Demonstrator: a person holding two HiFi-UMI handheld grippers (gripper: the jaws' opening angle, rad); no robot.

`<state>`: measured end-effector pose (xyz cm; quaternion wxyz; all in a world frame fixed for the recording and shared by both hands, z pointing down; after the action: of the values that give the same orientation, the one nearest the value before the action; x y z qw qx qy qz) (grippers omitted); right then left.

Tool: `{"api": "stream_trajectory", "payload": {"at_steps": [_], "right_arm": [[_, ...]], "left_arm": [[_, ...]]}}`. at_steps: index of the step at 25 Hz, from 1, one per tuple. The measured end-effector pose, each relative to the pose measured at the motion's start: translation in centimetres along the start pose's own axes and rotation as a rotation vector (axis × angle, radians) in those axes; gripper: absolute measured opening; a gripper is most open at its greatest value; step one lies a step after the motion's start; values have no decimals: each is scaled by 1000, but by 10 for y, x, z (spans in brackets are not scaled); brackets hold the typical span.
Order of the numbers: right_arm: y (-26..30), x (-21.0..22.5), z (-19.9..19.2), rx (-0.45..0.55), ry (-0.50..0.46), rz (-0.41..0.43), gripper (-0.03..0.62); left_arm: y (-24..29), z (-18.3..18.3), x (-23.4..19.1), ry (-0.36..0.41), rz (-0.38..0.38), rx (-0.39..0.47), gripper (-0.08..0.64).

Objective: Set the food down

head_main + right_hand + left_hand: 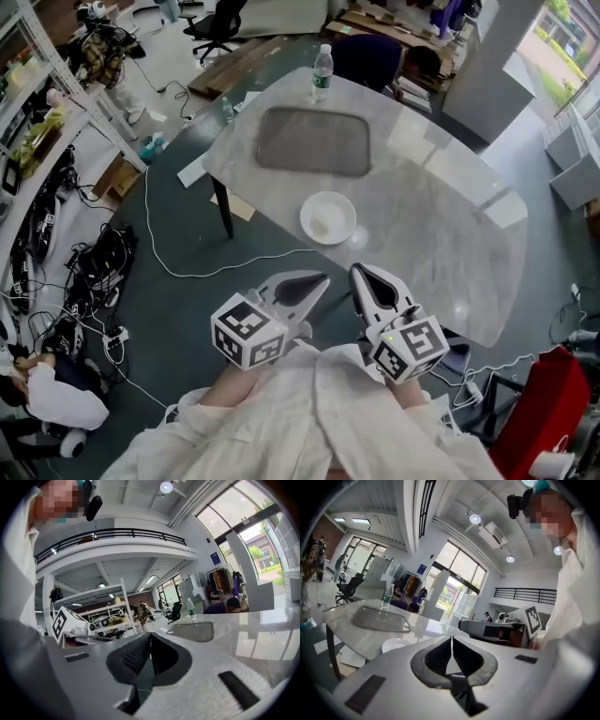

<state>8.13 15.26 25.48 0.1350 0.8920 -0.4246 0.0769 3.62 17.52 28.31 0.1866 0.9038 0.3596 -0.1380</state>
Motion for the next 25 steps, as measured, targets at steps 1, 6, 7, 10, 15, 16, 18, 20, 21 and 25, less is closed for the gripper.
{"api": "stream_trajectory", "payload": {"at_steps": [1, 6, 7, 10, 15, 16, 18, 20, 21, 25], "right_arm": [[2, 4, -1, -6, 4, 0, 2], [15, 16, -7, -35, 7, -8, 2], [19, 19, -8, -39, 11, -10, 3], [29, 27, -12, -51, 28, -20, 3], [51, 50, -9, -63, 46, -58, 2], [56, 54, -9, -70, 51, -66, 3], [67, 64, -10, -81, 66, -82, 2], [78, 73, -9, -87, 84, -99, 3], [84, 78, -8, -87, 91, -107, 3], [104, 98, -3, -96, 102, -144, 3]], "left_arm": [[3, 0, -4, -5, 5, -5, 21], [10, 1, -21, -22, 24, -27, 21], [12, 1, -25, -25, 24, -31, 21], [20, 2, -36, -33, 17, -50, 21], [38, 13, -62, -33, -7, -77, 21], [42, 14, -68, -34, -10, -89, 21], [50, 15, -80, -36, -17, -117, 21], [58, 18, -91, -36, -29, -138, 21], [61, 20, -97, -32, -35, -145, 21], [78, 32, -122, -30, -52, -164, 21]]}}
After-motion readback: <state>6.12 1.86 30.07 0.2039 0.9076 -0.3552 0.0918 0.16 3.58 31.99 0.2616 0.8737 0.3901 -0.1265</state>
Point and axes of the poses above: the fingertips, and each gripper's own axes: y forward along the fingers, x to its right, z out of its top, the point moved 1 cm from there along -y, backward along the fingers, and after that the axes turned 5 degrees about z, right-handed, at the moved point
